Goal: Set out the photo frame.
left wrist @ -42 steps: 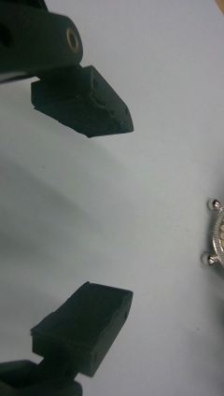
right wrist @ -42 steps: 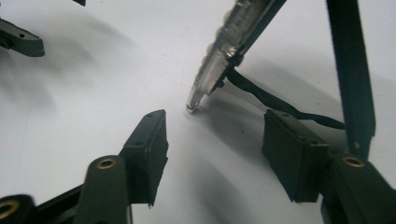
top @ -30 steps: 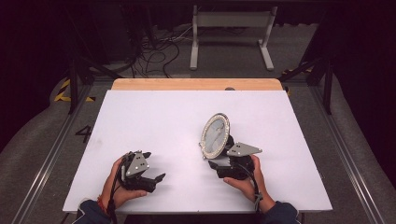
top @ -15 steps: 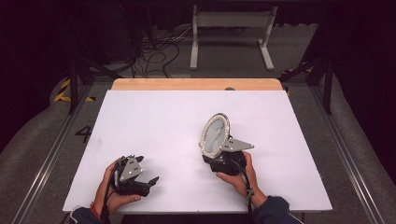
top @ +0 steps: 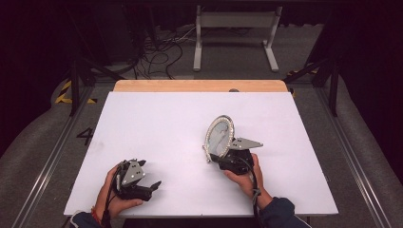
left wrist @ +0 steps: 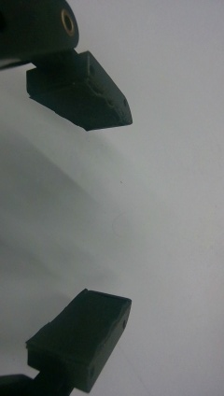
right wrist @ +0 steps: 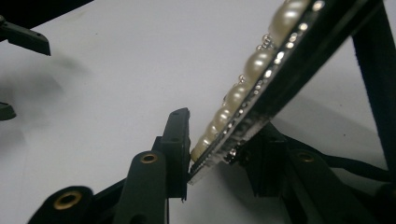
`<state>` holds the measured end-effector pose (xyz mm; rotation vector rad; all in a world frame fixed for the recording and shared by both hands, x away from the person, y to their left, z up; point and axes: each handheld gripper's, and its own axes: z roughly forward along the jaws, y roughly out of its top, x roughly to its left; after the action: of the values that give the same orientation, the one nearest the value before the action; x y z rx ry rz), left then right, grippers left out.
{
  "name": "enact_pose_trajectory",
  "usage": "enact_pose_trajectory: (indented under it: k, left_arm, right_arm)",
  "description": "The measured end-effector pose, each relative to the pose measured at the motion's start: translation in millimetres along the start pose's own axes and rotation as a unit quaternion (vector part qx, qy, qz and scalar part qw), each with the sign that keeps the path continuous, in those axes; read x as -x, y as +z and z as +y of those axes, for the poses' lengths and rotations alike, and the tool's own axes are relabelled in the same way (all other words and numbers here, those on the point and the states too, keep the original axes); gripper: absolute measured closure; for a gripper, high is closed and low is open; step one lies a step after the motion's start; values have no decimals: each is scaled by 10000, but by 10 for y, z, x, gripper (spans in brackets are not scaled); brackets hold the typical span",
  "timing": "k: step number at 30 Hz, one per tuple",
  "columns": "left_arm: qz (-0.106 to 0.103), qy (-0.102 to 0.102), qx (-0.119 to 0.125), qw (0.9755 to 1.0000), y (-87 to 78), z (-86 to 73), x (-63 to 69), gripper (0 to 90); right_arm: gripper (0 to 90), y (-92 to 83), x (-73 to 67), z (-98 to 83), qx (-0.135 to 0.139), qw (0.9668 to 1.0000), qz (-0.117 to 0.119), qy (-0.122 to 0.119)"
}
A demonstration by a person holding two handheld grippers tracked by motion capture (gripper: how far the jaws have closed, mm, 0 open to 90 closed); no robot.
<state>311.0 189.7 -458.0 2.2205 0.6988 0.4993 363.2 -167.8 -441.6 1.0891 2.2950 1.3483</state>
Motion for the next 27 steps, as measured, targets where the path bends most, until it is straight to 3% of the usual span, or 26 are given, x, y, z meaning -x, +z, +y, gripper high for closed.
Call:
enact_pose_trajectory:
  k: [9, 27]
  left_arm:
    - [-95, 72, -34, 9999, 65, 57, 12, 132]
    - [-214, 127, -5, 9997, 133, 146, 21, 130]
  right_arm:
    - [730, -81, 29, -20, -134, 9996, 236, 27]
    - [756, -215, 27, -50, -243, 9994, 239, -76]
